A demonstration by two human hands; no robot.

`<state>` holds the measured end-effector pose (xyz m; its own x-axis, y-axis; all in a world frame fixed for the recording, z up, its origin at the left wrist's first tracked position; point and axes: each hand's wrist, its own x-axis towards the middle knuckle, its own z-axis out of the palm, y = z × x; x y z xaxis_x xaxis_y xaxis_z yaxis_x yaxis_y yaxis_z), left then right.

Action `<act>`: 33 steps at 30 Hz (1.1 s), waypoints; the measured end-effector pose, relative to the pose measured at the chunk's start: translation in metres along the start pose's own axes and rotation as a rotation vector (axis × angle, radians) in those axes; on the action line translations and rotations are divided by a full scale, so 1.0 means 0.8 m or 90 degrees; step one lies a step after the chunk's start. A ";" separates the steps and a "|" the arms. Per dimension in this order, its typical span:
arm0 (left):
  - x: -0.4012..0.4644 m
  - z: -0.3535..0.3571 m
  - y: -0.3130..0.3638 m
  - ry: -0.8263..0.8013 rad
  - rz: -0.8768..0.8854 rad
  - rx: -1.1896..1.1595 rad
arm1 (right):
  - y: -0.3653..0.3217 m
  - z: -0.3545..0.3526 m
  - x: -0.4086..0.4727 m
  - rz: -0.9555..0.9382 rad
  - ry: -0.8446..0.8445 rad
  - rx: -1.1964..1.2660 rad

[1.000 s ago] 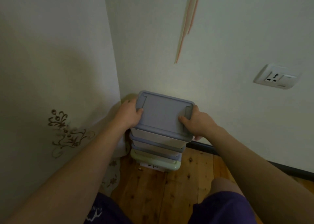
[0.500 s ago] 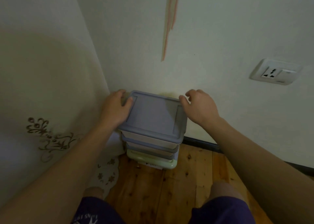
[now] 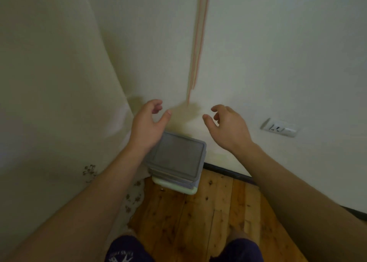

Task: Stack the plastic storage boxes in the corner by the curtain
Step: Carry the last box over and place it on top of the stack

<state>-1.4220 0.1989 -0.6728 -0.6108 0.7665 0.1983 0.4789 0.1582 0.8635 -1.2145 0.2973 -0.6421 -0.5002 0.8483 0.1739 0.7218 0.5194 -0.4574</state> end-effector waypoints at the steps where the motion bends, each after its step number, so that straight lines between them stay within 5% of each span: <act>1: 0.000 -0.009 0.018 0.000 -0.006 -0.005 | -0.009 -0.017 0.000 -0.003 -0.002 0.003; 17: -0.018 -0.210 0.311 0.022 -0.104 -0.115 | -0.203 -0.295 -0.004 0.008 -0.008 0.119; 33: -0.090 -0.333 0.402 0.118 -0.114 -0.218 | -0.309 -0.338 -0.070 0.033 0.077 0.377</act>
<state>-1.3917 0.0289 -0.2857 -0.7838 0.6153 0.0840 0.1368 0.0391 0.9898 -1.2354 0.1491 -0.3033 -0.3884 0.8945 0.2214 0.3368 0.3614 -0.8695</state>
